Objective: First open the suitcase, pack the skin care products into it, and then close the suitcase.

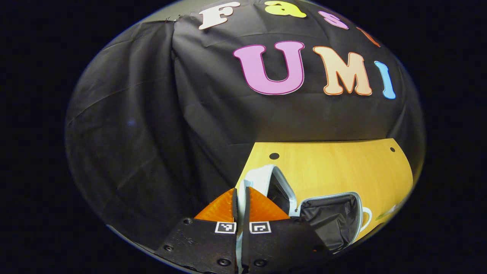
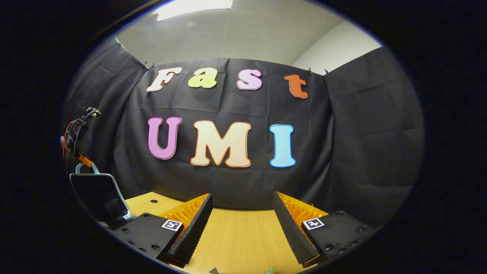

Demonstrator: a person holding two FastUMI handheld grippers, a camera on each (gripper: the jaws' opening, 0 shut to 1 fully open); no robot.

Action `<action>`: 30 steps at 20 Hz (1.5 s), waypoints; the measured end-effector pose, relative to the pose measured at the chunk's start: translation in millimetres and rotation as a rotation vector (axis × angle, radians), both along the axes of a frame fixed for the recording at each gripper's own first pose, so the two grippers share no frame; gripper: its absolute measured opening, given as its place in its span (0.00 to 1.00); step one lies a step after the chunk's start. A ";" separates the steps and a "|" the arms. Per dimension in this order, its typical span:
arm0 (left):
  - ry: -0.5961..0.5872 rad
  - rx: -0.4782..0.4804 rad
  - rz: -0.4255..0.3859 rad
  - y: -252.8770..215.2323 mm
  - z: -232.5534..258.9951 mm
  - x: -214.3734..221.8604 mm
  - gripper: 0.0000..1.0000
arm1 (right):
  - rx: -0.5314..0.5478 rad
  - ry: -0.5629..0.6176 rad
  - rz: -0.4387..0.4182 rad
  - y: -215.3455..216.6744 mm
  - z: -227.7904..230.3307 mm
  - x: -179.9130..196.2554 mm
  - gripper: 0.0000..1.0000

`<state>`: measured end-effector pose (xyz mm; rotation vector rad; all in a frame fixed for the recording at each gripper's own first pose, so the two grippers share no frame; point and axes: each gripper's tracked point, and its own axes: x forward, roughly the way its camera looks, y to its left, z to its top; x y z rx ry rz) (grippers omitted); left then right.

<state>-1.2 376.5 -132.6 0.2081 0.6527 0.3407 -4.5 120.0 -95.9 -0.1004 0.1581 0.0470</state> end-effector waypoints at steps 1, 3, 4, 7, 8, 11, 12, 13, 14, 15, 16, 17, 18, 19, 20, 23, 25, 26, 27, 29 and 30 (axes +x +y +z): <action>0.010 -0.003 0.005 9.0 -5.5 -0.4 0.00 | -0.007 0.002 -0.009 2.8 -1.3 -1.6 0.99; 0.021 -0.017 0.026 27.8 -14.4 -0.6 0.00 | -0.015 0.021 -0.014 11.1 -5.4 -4.5 0.98; 0.026 -0.026 0.031 35.5 -18.3 0.4 0.00 | -0.023 0.023 -0.016 15.6 -5.3 -5.0 0.98; 0.030 -0.050 0.065 60.4 -32.7 -2.7 0.00 | -0.052 0.030 -0.010 28.8 -6.1 -5.0 0.99; 0.034 -0.058 0.079 68.6 -39.1 -4.0 0.00 | -0.061 0.030 -0.006 33.7 -5.6 -6.5 0.98; 0.047 -0.063 0.106 90.2 -58.3 -9.0 0.00 | -0.076 0.034 0.007 46.5 -5.7 -8.3 0.99; 0.042 -0.055 0.117 97.8 -63.2 -9.7 0.00 | -0.081 0.039 0.009 48.8 -7.6 -9.4 0.98; 0.041 -0.053 0.128 104.9 -67.1 -13.5 0.00 | -0.083 0.045 0.011 50.7 -8.4 -10.2 0.98; 0.049 -0.055 0.143 110.1 -73.1 -16.7 0.00 | -0.086 0.046 0.013 53.0 -9.1 -10.6 1.00; 0.049 -0.049 0.151 113.9 -77.1 -16.9 0.00 | -0.089 0.042 0.012 53.7 -6.9 -10.9 0.98; 0.048 -0.041 0.157 117.3 -81.2 -16.5 0.00 | -0.090 0.042 0.012 54.3 -7.8 -10.8 0.98; 0.048 -0.027 0.162 119.0 -84.7 -20.0 0.00 | -0.090 0.047 0.012 55.2 -9.9 -10.1 0.98; 0.054 -0.012 0.170 122.7 -87.4 -23.0 0.01 | -0.086 0.051 0.014 55.8 -11.9 -10.2 0.98; 0.060 0.003 0.184 127.8 -90.2 -27.1 0.05 | -0.083 0.053 0.016 56.5 -12.5 -9.9 0.98; 0.058 0.036 0.220 136.9 -88.4 -30.3 0.07 | -0.081 0.052 0.018 56.2 -11.8 -9.2 0.98; 0.000 0.081 0.246 143.7 -69.5 -26.4 0.45 | -0.081 0.043 0.023 53.4 -8.8 -6.3 1.00; -0.066 0.092 0.222 130.3 -53.3 -21.2 0.94 | -0.078 0.032 0.017 45.9 -6.0 -4.3 0.99; -0.108 0.108 0.210 120.4 -40.5 -16.9 0.98 | -0.069 0.025 0.010 40.7 -3.4 -2.7 0.99; -0.156 0.114 0.193 109.3 -24.4 -15.5 0.95 | -0.053 0.017 0.006 36.4 -1.2 -0.6 0.98; -0.250 0.116 0.152 80.9 5.9 -5.7 0.96 | -0.031 -0.006 -0.002 25.9 6.3 4.9 0.98; -0.288 0.117 0.130 64.6 18.8 -0.9 0.96 | -0.029 -0.020 -0.004 19.1 10.0 9.3 0.98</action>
